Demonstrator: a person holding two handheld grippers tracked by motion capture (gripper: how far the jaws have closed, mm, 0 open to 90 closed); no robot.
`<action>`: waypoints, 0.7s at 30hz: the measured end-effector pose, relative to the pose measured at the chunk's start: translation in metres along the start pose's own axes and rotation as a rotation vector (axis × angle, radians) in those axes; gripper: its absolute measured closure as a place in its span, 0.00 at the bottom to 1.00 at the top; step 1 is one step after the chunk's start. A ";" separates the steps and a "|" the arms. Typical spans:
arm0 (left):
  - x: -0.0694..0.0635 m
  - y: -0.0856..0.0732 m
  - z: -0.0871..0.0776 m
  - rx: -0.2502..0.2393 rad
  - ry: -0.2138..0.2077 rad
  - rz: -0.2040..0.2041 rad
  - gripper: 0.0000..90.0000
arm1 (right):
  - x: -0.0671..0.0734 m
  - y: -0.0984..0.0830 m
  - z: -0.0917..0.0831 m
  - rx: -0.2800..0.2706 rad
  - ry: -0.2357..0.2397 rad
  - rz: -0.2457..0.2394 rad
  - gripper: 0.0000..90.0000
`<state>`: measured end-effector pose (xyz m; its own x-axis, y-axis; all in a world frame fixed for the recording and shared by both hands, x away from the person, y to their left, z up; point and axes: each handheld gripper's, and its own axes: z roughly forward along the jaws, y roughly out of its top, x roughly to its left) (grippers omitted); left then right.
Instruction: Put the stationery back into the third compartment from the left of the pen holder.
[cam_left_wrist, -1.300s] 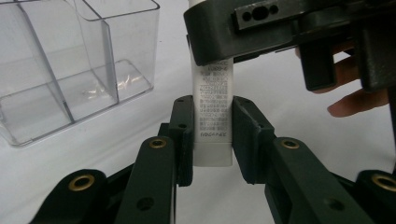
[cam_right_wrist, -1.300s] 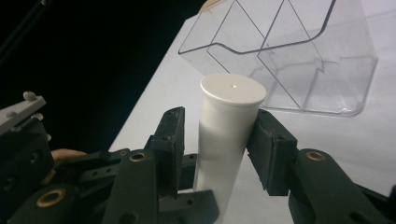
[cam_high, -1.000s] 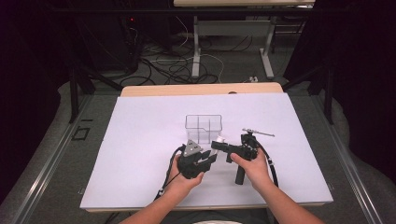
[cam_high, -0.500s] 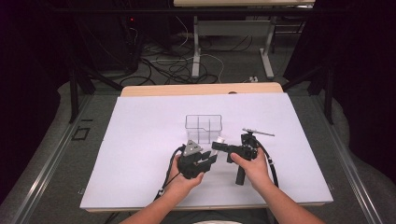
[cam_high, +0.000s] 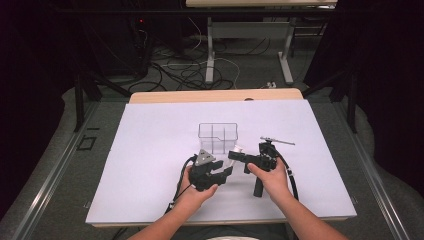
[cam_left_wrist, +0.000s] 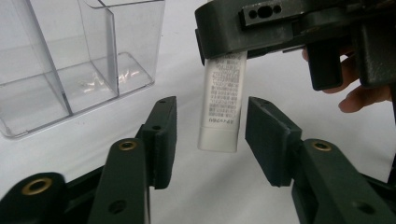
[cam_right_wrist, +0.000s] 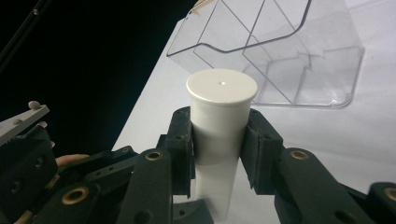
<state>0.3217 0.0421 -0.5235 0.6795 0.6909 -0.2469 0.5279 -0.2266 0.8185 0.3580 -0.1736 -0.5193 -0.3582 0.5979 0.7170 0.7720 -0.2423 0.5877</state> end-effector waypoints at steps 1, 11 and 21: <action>0.000 0.000 0.000 0.000 0.002 0.002 0.59 | 0.000 0.000 0.000 0.000 0.000 0.000 0.74; 0.004 -0.002 0.004 0.019 0.012 0.010 0.46 | -0.002 0.006 -0.006 -0.034 -0.030 -0.050 0.74; 0.011 -0.002 0.008 0.063 0.042 0.036 0.39 | -0.002 0.010 -0.011 -0.086 -0.079 -0.127 0.74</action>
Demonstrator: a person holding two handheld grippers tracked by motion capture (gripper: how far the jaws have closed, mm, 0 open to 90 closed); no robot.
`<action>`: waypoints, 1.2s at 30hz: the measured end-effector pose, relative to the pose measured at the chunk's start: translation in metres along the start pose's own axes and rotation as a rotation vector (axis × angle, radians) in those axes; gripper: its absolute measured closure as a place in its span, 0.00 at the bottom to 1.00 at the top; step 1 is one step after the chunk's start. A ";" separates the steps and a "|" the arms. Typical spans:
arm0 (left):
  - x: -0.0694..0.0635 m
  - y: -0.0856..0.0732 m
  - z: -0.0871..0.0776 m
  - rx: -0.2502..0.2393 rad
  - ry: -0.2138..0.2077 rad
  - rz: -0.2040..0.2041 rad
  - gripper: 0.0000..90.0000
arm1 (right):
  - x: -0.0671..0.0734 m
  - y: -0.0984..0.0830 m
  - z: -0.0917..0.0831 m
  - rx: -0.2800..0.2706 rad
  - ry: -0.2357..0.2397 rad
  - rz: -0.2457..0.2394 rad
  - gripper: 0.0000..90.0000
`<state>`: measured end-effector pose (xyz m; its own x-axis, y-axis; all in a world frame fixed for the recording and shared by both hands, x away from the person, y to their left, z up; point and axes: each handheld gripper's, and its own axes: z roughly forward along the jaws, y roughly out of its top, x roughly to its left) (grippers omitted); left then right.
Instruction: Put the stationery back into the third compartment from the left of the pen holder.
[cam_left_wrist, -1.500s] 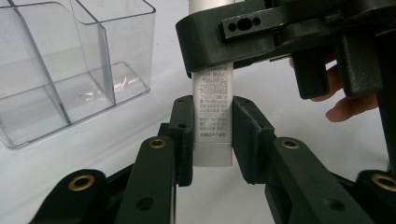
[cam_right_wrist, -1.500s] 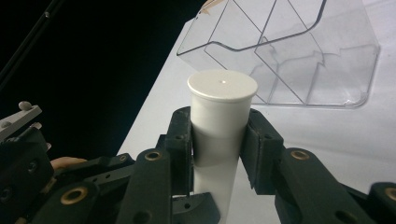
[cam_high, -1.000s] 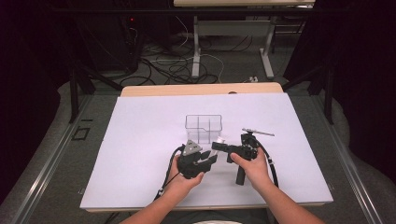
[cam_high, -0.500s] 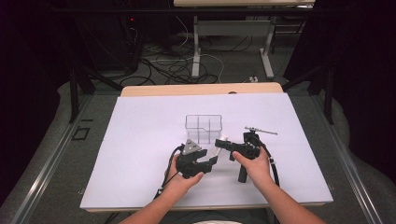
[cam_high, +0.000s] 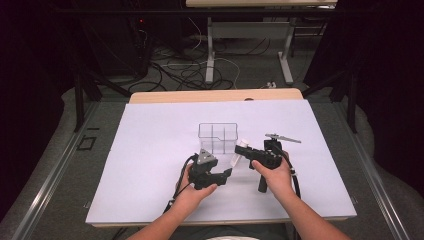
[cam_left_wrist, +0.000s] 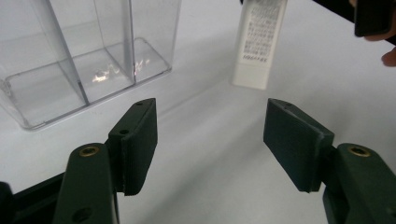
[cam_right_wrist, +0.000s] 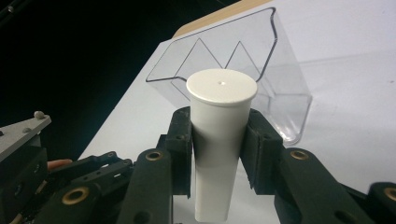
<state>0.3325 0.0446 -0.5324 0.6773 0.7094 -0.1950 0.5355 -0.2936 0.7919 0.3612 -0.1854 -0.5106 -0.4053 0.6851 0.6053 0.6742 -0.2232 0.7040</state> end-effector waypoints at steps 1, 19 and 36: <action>0.000 0.000 0.000 0.000 0.000 0.000 0.39 | 0.000 0.001 0.000 -0.008 -0.004 -0.004 0.74; 0.044 0.006 -0.048 -0.047 0.120 -0.086 0.28 | 0.011 0.022 -0.008 -0.113 -0.121 -0.311 0.74; 0.098 0.001 -0.076 -0.079 0.261 -0.183 0.05 | 0.031 0.058 0.010 -0.153 -0.156 -0.427 0.74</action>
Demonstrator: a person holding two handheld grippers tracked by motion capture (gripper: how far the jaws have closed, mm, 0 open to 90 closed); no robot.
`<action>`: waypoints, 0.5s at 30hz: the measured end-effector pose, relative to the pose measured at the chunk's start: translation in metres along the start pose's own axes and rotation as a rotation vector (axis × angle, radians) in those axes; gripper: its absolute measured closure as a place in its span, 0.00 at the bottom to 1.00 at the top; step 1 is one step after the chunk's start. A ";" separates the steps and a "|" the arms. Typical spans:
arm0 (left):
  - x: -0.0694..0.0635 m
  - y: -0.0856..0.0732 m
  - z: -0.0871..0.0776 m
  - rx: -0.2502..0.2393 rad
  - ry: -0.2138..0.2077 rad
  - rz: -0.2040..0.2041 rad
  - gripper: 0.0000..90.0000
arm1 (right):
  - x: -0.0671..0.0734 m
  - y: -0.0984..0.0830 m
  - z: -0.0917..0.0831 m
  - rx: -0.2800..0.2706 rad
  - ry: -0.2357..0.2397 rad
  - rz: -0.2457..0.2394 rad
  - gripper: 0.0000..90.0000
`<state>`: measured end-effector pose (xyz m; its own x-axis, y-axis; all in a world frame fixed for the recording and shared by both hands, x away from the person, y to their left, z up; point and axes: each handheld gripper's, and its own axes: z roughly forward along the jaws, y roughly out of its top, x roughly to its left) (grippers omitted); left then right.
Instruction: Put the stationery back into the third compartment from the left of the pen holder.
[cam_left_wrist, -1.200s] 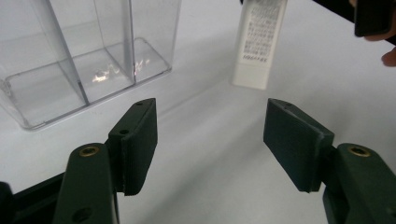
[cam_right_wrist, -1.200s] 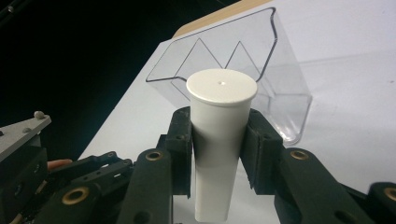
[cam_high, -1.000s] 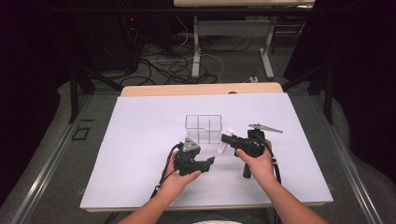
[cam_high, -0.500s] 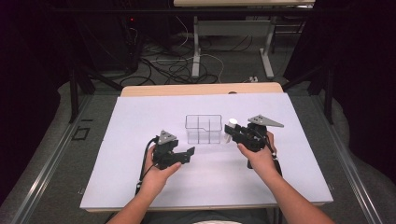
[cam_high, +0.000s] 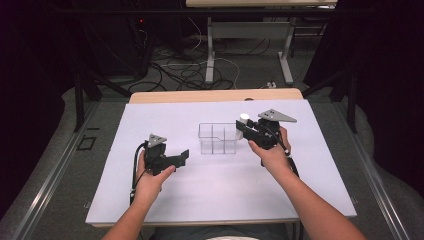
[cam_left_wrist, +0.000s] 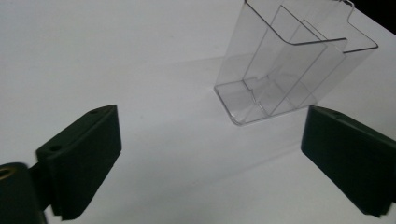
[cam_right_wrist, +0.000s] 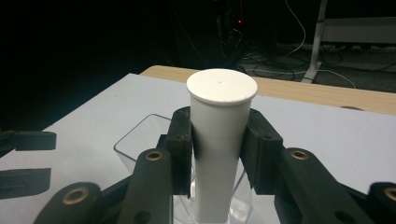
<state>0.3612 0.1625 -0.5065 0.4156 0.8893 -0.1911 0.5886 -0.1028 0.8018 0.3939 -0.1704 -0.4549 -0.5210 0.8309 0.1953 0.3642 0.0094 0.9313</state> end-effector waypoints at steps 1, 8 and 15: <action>0.002 0.000 0.000 0.006 0.002 0.001 0.00 | 0.001 0.002 0.005 -0.002 -0.002 -0.004 0.74; 0.011 -0.002 0.001 -0.009 0.030 -0.014 0.00 | 0.007 0.005 0.021 0.014 -0.002 -0.033 0.74; 0.017 -0.005 0.004 -0.001 0.036 -0.018 0.00 | 0.011 0.001 0.038 0.039 -0.017 -0.063 0.74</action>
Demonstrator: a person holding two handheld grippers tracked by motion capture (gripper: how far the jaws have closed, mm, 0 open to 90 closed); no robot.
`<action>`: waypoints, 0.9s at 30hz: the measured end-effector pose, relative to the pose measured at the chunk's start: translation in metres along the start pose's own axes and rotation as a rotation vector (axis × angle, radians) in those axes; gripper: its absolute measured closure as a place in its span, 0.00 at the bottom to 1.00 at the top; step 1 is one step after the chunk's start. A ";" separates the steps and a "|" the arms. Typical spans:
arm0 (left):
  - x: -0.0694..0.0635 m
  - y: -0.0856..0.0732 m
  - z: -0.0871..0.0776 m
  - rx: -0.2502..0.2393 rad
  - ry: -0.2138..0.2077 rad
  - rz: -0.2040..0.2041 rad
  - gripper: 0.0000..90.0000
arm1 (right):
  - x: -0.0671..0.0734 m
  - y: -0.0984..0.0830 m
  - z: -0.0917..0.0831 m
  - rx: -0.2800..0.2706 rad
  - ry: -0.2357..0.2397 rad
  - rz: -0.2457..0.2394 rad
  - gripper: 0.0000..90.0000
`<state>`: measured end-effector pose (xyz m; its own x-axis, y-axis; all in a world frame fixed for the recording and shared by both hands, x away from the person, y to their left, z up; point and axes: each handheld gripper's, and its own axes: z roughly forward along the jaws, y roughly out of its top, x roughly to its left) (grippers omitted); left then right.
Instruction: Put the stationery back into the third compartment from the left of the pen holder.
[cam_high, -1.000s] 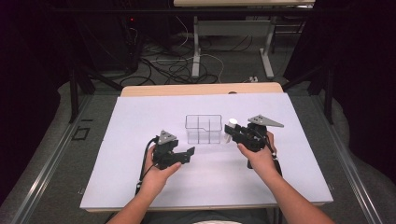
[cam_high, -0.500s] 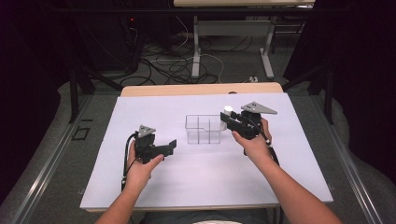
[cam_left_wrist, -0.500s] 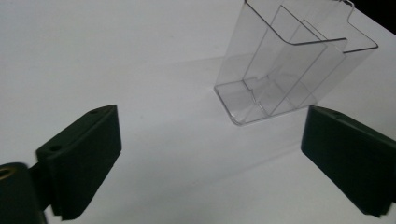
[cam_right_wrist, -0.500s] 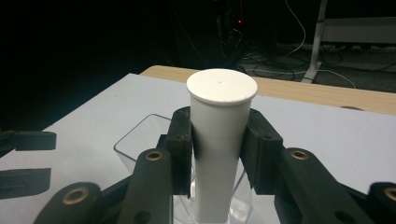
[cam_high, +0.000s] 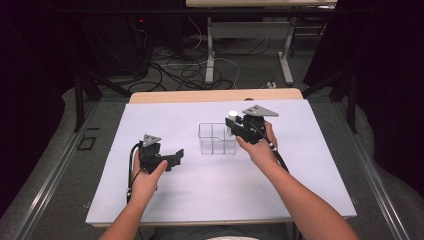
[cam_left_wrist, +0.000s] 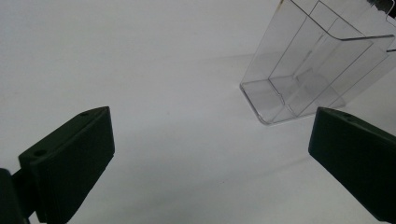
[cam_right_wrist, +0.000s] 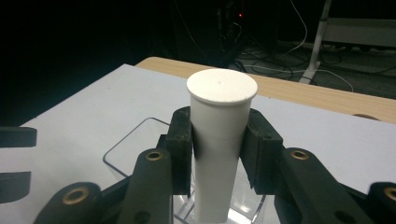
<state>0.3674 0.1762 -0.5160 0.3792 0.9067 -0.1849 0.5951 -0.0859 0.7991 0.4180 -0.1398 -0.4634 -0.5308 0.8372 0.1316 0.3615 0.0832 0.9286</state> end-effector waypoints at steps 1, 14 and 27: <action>0.000 0.000 0.000 0.001 -0.001 0.002 0.00 | 0.000 0.000 0.000 0.000 0.000 0.000 0.74; 0.000 -0.003 0.003 0.009 -0.010 -0.001 0.00 | -0.001 -0.012 0.017 0.099 -0.015 0.010 0.74; 0.000 -0.003 0.003 0.018 -0.014 -0.003 0.00 | -0.004 -0.015 0.017 0.132 -0.009 0.030 0.64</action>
<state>0.3678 0.1755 -0.5195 0.3866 0.9013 -0.1955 0.6092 -0.0904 0.7878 0.4278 -0.1351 -0.4840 -0.5113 0.8453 0.1548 0.4751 0.1279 0.8706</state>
